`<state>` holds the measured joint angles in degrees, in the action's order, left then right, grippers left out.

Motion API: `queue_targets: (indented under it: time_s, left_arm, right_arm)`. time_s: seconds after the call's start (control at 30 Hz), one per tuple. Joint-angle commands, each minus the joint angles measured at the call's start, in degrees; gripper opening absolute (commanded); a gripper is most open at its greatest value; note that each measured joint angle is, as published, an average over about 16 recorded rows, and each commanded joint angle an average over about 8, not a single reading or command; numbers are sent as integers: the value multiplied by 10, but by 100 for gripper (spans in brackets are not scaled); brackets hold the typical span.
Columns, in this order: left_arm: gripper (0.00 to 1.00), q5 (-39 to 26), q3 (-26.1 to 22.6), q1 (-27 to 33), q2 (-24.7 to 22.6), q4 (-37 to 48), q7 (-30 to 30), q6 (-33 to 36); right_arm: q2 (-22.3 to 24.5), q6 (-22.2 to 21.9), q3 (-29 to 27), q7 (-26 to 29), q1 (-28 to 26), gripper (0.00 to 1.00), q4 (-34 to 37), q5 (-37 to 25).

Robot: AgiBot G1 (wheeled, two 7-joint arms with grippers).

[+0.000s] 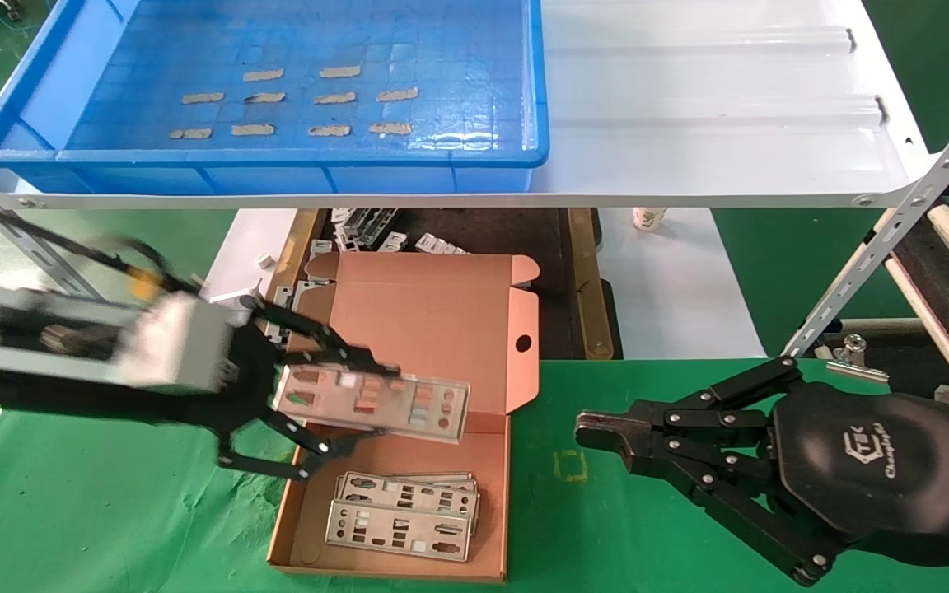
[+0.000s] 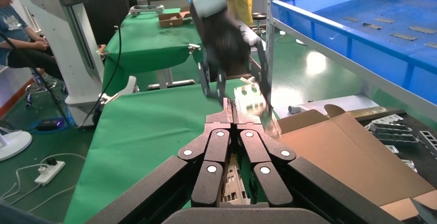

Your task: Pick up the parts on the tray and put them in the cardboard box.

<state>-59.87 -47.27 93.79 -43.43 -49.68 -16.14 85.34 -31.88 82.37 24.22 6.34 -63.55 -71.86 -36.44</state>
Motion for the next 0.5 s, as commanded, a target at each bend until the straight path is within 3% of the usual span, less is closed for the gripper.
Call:
queue_targets:
  time_s: [0.03, 0.5]
  left_arm:
    - [0, -13, -10, -18, -3, -8, -3, -20]
    - [0, -95, -56, -131, -28, -81, 6, -150]
  right_arm:
    - [0, 0, 0, 0, 0, 0, 0, 0]
    - [0, 0, 0, 0, 0, 0, 0, 0]
